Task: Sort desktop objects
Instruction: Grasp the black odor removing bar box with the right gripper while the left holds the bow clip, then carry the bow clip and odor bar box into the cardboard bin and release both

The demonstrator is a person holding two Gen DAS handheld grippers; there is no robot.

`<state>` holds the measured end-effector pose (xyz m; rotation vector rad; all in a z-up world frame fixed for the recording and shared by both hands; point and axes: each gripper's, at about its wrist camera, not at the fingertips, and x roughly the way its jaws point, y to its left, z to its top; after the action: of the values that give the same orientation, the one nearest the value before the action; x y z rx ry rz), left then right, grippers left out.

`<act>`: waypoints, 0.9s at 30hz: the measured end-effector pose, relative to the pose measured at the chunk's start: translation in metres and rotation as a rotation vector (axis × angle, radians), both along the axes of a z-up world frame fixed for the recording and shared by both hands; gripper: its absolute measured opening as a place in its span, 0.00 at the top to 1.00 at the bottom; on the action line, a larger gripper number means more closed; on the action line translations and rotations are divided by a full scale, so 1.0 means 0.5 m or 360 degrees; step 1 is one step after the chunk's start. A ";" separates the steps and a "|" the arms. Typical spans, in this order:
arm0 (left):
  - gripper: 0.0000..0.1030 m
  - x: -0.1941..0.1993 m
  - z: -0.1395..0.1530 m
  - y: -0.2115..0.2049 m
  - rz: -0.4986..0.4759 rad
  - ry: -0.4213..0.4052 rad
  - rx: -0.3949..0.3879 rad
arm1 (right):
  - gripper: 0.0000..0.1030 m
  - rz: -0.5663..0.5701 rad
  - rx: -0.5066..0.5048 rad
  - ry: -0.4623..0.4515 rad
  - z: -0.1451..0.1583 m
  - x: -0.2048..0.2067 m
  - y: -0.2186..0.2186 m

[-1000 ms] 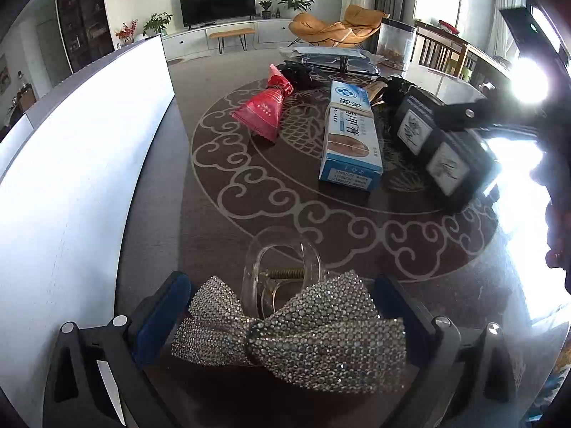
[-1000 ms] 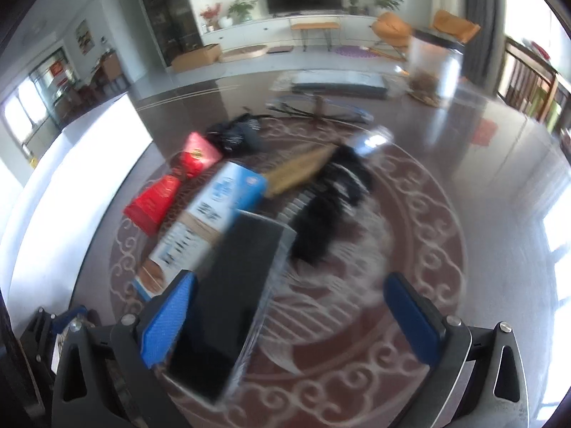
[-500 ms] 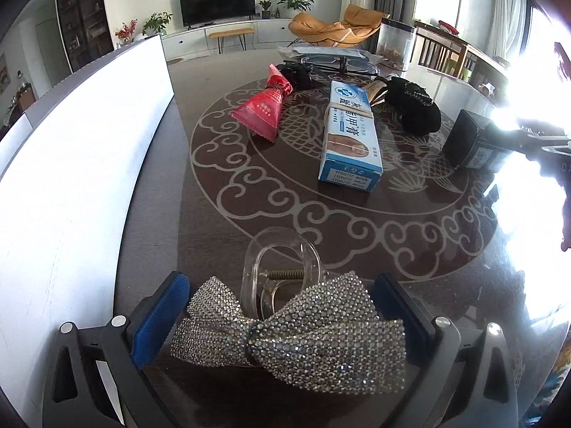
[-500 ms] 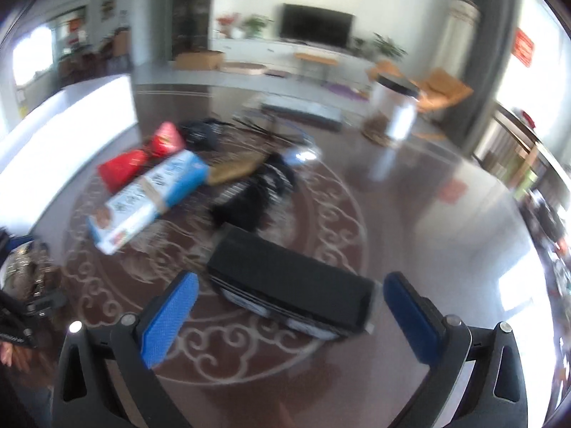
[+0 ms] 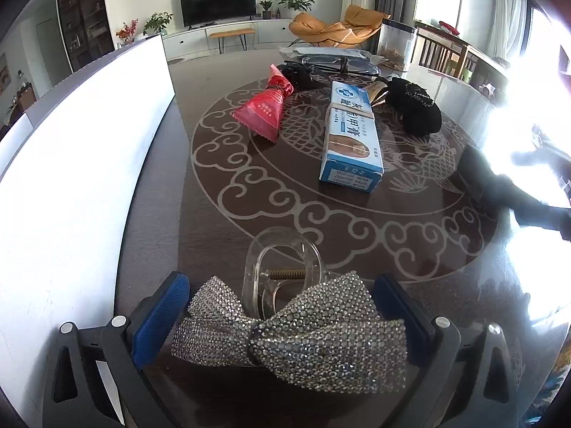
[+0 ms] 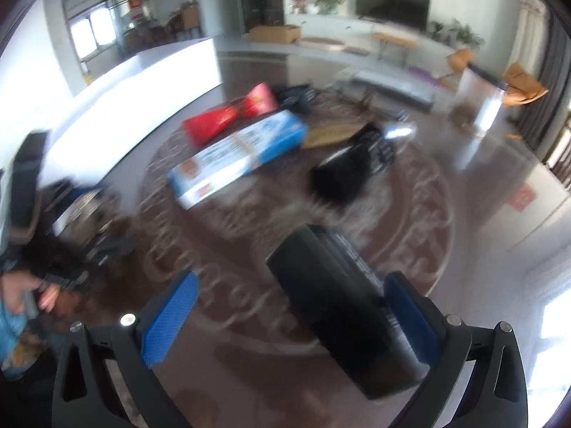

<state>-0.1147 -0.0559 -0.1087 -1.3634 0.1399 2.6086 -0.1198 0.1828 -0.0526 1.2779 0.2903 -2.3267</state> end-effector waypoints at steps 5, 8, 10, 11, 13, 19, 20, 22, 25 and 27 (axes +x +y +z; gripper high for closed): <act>0.00 0.000 0.000 0.003 0.0003 0.0000 -0.0003 | 0.00 0.0133 -0.0056 -0.0027 0.005 0.091 0.006; 0.00 0.000 0.000 0.004 0.0003 0.0000 -0.0004 | 0.00 0.0250 0.0166 0.0109 0.003 0.101 -0.002; 0.00 0.000 -0.001 0.005 0.0003 0.0000 -0.0005 | 0.00 0.0290 0.0312 0.0181 -0.008 0.082 -0.003; 0.00 0.000 -0.001 0.005 0.0003 0.0001 -0.0005 | 0.00 0.0309 0.0338 0.0174 -0.018 0.067 -0.001; 0.00 0.000 -0.001 0.005 0.0002 0.0001 -0.0005 | 0.00 0.0338 0.0382 0.0083 -0.048 0.031 0.001; 0.00 -0.001 -0.001 0.005 0.0001 0.0001 -0.0005 | 0.14 0.0333 0.0284 -0.0021 -0.069 -0.005 -0.020; 0.00 -0.002 -0.001 0.006 0.0001 0.0001 -0.0005 | 0.28 0.0290 0.0288 0.0017 -0.066 -0.003 -0.022; 0.00 -0.001 -0.001 0.005 0.0001 0.0002 -0.0005 | 0.43 0.0137 0.0323 0.0079 -0.061 -0.002 -0.015; 0.00 -0.001 -0.001 0.005 0.0001 0.0002 -0.0005 | 0.43 -0.0257 0.0335 0.0105 -0.060 0.000 0.022; 0.00 -0.001 -0.001 0.005 0.0001 0.0002 -0.0002 | 0.42 -0.0545 0.0226 0.0065 -0.059 0.005 0.060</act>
<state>-0.1149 -0.0535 -0.1092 -1.3627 0.1417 2.6103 -0.1172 0.2130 -0.0820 1.4449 0.2721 -2.6620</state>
